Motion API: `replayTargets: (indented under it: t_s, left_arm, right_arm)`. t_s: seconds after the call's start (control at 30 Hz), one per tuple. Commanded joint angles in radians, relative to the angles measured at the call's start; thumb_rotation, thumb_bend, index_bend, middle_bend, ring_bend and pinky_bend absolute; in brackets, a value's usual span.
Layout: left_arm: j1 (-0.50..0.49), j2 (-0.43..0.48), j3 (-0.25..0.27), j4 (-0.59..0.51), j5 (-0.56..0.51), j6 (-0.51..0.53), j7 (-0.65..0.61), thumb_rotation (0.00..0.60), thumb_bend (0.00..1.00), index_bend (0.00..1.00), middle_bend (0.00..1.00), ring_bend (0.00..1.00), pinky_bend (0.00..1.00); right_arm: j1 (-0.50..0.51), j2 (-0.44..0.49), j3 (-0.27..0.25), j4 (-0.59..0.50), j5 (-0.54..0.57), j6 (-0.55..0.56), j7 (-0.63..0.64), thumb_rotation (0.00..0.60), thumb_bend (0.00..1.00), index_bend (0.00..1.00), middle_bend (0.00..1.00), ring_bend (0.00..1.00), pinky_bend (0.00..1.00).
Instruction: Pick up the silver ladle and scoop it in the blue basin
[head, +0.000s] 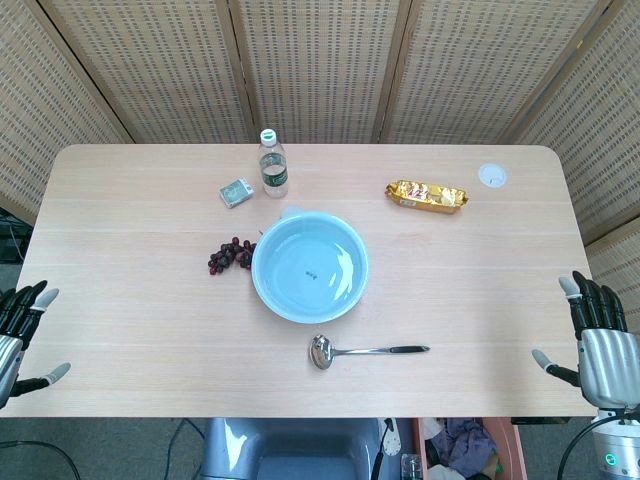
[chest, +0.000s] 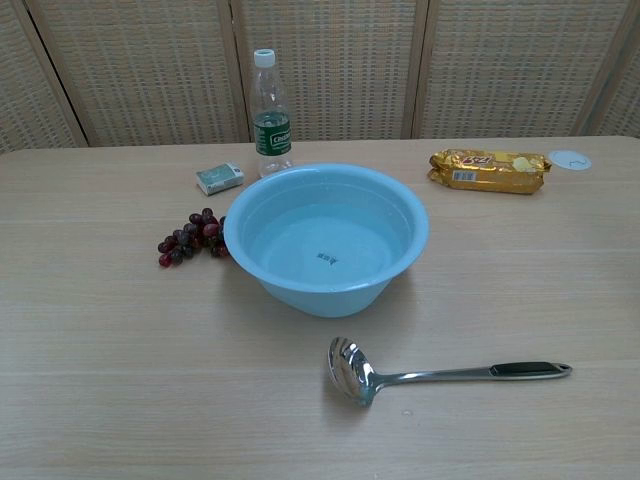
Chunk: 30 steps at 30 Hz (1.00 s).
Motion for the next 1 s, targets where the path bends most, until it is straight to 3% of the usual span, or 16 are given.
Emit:
replayTargets:
  t_s: [0.03,0.27,0.3,0.37,0.43,0.5,0.6,0.77,0.9,1.0]
  left_arm:
    - [0.003,0.002,0.001,0.001,0.004,0.007,-0.005,0.600,0.00,0.00,0.00,0.00,0.00]
    - [0.003,0.001,0.000,0.005,0.001,0.006,-0.007,0.600,0.00,0.00,0.00,0.00,0.00]
    - [0.002,0.001,-0.002,0.006,-0.003,0.004,-0.007,0.600,0.00,0.00,0.00,0.00,0.00]
    - [0.001,-0.001,-0.006,0.004,-0.012,-0.001,-0.007,0.600,0.00,0.00,0.00,0.00,0.00]
    - [-0.002,-0.002,-0.009,0.002,-0.017,-0.006,-0.001,0.600,0.00,0.00,0.00,0.00,0.00]
    - [-0.004,-0.004,-0.012,-0.003,-0.022,-0.010,0.008,0.600,0.00,0.00,0.00,0.00,0.00]
    - [-0.005,-0.006,-0.013,-0.010,-0.027,-0.017,0.023,0.600,0.00,0.00,0.00,0.00,0.00]
    - [-0.005,-0.012,-0.015,-0.017,-0.036,-0.020,0.046,0.600,0.00,0.00,0.00,0.00,0.00]
    - [-0.013,-0.012,-0.023,-0.019,-0.054,-0.039,0.047,0.600,0.00,0.00,0.00,0.00,0.00]
    - [-0.020,-0.012,-0.026,-0.018,-0.064,-0.056,0.046,0.600,0.00,0.00,0.00,0.00,0.00]
  right_arm:
    - [0.000,0.001,-0.002,-0.002,0.000,-0.003,-0.002,0.600,0.00,0.00,0.00,0.00,0.00]
    - [0.008,0.006,-0.012,-0.013,-0.006,-0.028,-0.003,0.600,0.00,0.00,0.00,0.00,0.01]
    - [0.016,0.006,-0.014,-0.017,-0.014,-0.040,0.003,0.600,0.00,0.00,0.05,0.06,0.06]
    - [0.036,0.003,-0.019,-0.008,-0.031,-0.070,-0.004,0.600,0.00,0.00,0.26,0.27,0.28]
    - [0.077,-0.010,-0.021,0.024,-0.060,-0.125,-0.028,0.600,0.00,0.00,0.56,0.56,0.64]
    - [0.130,-0.029,-0.028,0.056,-0.090,-0.201,-0.030,0.600,0.00,0.01,0.72,0.70,0.81]
    - [0.198,-0.052,-0.049,0.087,-0.123,-0.313,0.014,0.600,0.00,0.09,0.84,0.82,0.95]
    - [0.282,-0.095,-0.055,0.097,-0.098,-0.467,0.001,0.600,0.00,0.22,0.96,0.97,1.00]
    - [0.328,-0.128,-0.041,0.056,0.012,-0.579,-0.094,0.600,0.00,0.29,0.98,0.99,1.00]
    - [0.345,-0.173,-0.028,0.061,0.071,-0.601,-0.180,0.600,0.01,0.33,0.99,0.99,1.00]
